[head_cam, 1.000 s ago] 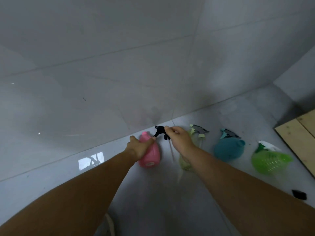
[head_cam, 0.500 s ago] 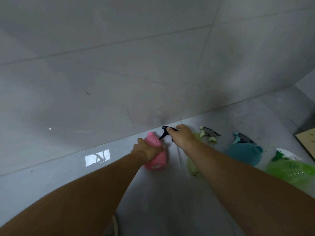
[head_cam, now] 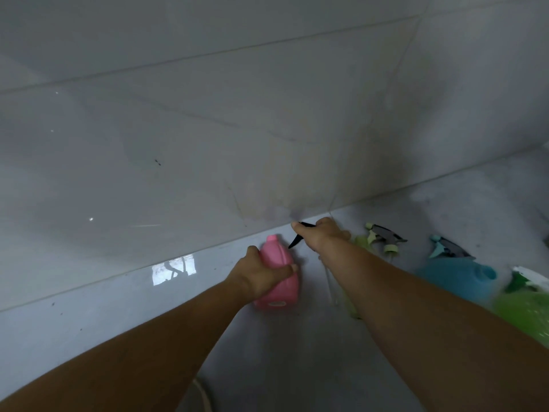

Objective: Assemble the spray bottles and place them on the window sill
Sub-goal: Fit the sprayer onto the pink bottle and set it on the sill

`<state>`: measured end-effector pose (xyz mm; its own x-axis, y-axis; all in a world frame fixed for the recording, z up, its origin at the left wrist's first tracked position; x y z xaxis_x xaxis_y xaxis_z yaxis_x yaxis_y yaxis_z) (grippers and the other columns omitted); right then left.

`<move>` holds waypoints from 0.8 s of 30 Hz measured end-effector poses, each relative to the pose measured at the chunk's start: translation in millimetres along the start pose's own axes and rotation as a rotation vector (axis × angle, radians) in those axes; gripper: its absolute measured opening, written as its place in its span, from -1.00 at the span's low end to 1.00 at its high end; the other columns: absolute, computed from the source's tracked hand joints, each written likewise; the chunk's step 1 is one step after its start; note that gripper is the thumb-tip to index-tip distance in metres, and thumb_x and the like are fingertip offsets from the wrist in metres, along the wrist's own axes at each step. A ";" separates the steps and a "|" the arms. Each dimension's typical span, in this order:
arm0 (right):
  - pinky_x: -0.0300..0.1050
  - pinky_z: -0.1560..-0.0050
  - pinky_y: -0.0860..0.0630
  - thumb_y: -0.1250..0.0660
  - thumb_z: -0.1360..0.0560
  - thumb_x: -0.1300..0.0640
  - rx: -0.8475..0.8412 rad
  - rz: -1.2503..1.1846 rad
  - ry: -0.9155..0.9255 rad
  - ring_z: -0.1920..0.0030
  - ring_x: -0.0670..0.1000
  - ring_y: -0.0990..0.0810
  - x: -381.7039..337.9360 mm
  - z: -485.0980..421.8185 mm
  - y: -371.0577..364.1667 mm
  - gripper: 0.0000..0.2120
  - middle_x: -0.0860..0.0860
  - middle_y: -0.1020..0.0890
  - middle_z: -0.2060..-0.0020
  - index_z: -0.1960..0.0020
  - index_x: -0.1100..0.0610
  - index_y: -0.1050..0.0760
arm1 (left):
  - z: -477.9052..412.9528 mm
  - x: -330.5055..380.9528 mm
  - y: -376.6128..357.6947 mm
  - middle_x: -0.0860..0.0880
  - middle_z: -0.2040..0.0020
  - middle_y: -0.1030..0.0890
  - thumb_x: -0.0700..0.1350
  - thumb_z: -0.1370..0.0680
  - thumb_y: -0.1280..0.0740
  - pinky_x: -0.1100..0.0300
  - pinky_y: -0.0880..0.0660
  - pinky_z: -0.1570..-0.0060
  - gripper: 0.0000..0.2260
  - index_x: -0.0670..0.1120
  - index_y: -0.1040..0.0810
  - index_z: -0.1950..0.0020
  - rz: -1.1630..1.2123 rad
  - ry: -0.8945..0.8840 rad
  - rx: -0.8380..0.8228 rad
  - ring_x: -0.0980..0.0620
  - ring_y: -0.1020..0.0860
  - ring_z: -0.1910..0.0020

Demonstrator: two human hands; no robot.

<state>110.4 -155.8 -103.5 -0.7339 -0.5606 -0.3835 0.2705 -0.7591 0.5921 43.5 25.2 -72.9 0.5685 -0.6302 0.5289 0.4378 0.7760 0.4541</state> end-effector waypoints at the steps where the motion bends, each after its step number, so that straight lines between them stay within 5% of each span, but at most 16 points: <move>1: 0.06 -0.09 -0.55 -0.30 -0.11 -0.50 0.006 -0.023 -0.009 -0.18 0.19 -0.43 0.1 -6.0 -2.4 -0.07 0.20 -0.51 -0.18 -0.27 0.11 -0.44 | 0.2 -0.6 -0.3 -0.15 -0.35 -0.52 0.22 -0.47 -0.49 -0.08 -0.59 -0.22 -0.26 -0.12 -0.29 -0.47 0.001 -0.004 -0.002 -0.17 -0.57 -0.25; 4: 0.10 -0.05 -0.60 -0.30 0.20 -0.56 0.035 -0.094 -0.013 -0.05 0.19 -0.58 12.8 -61.9 -20.6 0.07 0.13 -0.64 0.01 -0.13 0.09 -0.53 | -0.4 -0.7 -0.6 -0.15 -0.35 -0.52 0.21 -0.46 -0.50 -0.07 -0.59 -0.20 -0.26 -0.11 -0.29 -0.47 0.008 -0.019 -0.003 -0.14 -0.56 -0.20; 7: 0.11 -0.07 -0.60 -0.40 0.29 -0.53 0.045 -0.234 -0.009 -0.05 0.16 -0.62 18.0 -89.0 -27.4 0.13 0.08 -0.66 -0.03 -0.15 0.07 -0.49 | -2.6 -2.3 -0.5 -0.13 -0.31 -0.52 0.21 -0.46 -0.50 -0.06 -0.59 -0.18 -0.27 -0.11 -0.30 -0.46 0.026 -0.024 -0.003 -0.11 -0.53 -0.13; 9: 0.07 -0.02 -0.62 -0.54 0.12 -0.36 0.032 -0.363 0.033 0.01 0.13 -0.64 7.2 -61.1 -15.3 0.01 0.11 -0.64 -0.02 -0.19 0.15 -0.44 | -3.3 -4.1 -0.7 -0.10 -0.25 -0.51 0.22 -0.45 -0.51 -0.07 -0.59 -0.19 -0.27 -0.10 -0.30 -0.45 0.040 -0.024 -0.001 -0.11 -0.54 -0.13; 12: -0.12 0.39 -0.51 -0.54 -0.29 -0.09 -0.033 -0.426 0.065 0.38 0.06 -0.52 -4.5 -19.3 -3.8 -0.36 0.15 -0.57 0.25 -0.18 0.27 -0.44 | -2.9 -4.9 -0.9 -0.12 -0.31 -0.52 0.22 -0.45 -0.50 -0.09 -0.59 -0.20 -0.26 -0.10 -0.29 -0.47 0.041 -0.034 0.004 -0.11 -0.54 -0.13; 14: -0.14 0.38 -0.47 -0.49 -0.42 0.03 -0.051 -0.431 0.111 0.38 0.06 -0.51 -6.6 -10.6 -2.7 -0.54 0.21 -0.59 0.22 -0.12 0.32 -0.46 | -0.5 -5.0 -1.3 -0.13 -0.34 -0.52 0.20 -0.46 -0.51 -0.07 -0.59 -0.20 -0.26 -0.10 -0.28 -0.47 0.056 -0.041 -0.002 -0.10 -0.54 -0.14; 20: -0.12 0.32 -0.52 -0.44 -0.49 0.19 -0.061 -0.579 0.261 0.36 0.05 -0.52 -16.8 34.5 27.2 -0.87 0.24 -0.59 0.19 0.11 0.25 -0.54 | 28.6 5.5 11.4 -0.07 -0.26 -0.50 0.13 -0.47 -0.53 -0.07 -0.62 -0.19 -0.27 -0.11 -0.25 -0.48 0.121 -0.112 -0.041 -0.15 -0.57 -0.22; 24: -0.15 0.33 -0.56 -0.42 -0.50 0.20 -0.083 -0.671 0.342 0.35 0.01 -0.53 -26.5 84.8 74.3 -0.89 0.13 -0.59 0.27 0.19 0.15 -0.54 | 67.2 37.4 30.0 -0.06 -0.25 -0.50 0.10 -0.45 -0.56 -0.07 -0.61 -0.20 -0.23 -0.10 -0.25 -0.50 0.065 -0.219 -0.055 -0.12 -0.57 -0.19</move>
<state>97.0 -169.3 10.7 -0.5268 -0.0306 -0.8494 -0.1101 -0.9885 0.1039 31.1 23.2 8.7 0.4348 -0.5646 0.7016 0.4454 0.8119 0.3773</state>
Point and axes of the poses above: each hand's wrist, its own z-axis away from the middle knuckle, its own y-axis out of the back of the hand, x = y × z, the point moved 7 cm from there along -z, towards the middle knuckle
